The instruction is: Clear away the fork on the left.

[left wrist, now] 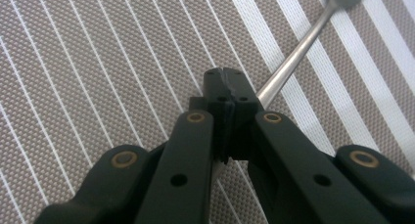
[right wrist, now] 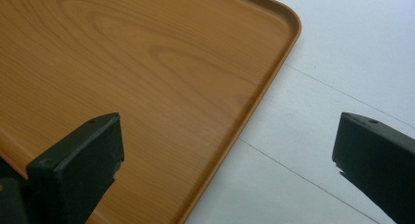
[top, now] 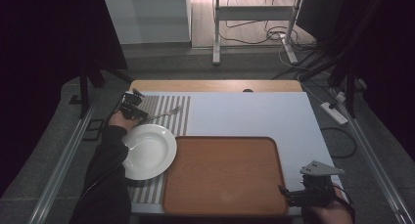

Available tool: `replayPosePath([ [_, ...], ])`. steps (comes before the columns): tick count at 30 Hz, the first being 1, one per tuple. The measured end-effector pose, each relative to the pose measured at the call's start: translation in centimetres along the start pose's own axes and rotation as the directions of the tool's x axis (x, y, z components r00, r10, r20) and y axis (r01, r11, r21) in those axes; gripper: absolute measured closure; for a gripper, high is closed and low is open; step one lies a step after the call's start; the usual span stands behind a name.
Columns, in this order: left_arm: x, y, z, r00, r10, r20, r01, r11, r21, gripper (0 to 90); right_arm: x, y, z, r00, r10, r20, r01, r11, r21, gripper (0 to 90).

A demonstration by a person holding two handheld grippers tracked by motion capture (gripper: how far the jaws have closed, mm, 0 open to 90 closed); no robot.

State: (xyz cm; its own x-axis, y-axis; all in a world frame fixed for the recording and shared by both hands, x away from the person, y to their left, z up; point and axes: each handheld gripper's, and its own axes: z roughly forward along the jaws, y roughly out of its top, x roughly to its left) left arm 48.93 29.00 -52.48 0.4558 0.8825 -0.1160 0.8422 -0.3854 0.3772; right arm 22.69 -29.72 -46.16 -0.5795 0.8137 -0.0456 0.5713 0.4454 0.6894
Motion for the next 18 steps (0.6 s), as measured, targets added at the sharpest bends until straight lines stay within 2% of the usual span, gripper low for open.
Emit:
replayPosePath([
  [4,-0.43,-0.34,-0.14,0.9994,0.021,0.028,-0.021,0.9997,0.008,89.3,0.0,0.01,0.01,1.0,-0.001,0.0,0.001,1.0,0.001,0.0],
  [10,-0.53,-0.35,-0.22,0.9988,0.03,0.038,-0.03,0.9995,0.01,89.2,0.01,0.02,0.04,1.0,-0.002,-0.002,0.002,1.0,0.001,0.0],
  [11,-0.48,-0.31,-0.3,0.9991,0.025,0.035,-0.025,0.9997,-0.002,88.4,0.02,0.02,0.04,1.0,-0.003,-0.002,0.003,1.0,0.001,0.0],
  [14,-0.45,-0.08,-0.49,0.9991,0.013,0.041,-0.011,0.9995,-0.031,76.8,-0.02,0.02,0.05,1.0,-0.002,-0.003,0.002,1.0,0.001,0.0],
  [15,-0.55,0.07,-0.49,0.9995,0.01,0.029,-0.009,0.9991,-0.04,71.4,-0.03,0.02,0.04,1.0,-0.002,-0.004,0.002,1.0,0.002,0.0],
  [18,-0.81,0.46,-0.42,0.9993,0.008,0.035,-0.006,0.9975,-0.07,55.6,-0.01,0.02,0.04,1.0,-0.002,-0.004,0.002,1.0,0.001,0.0],
])
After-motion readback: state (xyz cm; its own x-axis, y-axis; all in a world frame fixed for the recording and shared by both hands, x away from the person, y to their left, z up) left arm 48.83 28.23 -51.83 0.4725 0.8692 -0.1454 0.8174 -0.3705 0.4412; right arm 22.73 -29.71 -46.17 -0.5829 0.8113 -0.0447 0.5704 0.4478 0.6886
